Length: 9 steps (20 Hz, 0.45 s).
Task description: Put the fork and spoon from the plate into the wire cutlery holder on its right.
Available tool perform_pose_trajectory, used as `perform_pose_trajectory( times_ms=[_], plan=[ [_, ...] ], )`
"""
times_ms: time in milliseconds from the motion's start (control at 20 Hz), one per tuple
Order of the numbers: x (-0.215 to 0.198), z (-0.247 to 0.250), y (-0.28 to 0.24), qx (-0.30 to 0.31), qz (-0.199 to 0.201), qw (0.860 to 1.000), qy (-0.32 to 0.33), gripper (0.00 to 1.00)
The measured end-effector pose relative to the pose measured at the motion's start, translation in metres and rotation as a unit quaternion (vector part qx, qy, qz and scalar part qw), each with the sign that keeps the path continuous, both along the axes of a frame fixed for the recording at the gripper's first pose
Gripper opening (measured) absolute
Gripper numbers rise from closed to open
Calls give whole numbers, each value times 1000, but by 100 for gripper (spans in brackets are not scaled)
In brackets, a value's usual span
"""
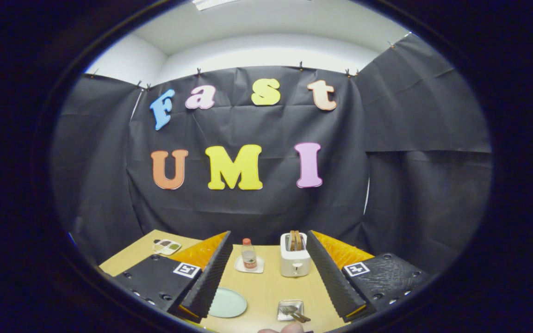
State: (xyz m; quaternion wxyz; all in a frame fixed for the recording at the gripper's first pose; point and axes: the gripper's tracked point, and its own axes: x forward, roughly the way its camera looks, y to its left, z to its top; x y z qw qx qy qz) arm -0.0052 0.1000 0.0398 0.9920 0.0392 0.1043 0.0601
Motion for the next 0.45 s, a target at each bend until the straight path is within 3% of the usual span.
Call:
perform_pose_trajectory(
  times_ms=[450],
  plan=[
    [-17, -19, -9, 6, -10, 1000, 9, 96]
  ],
)
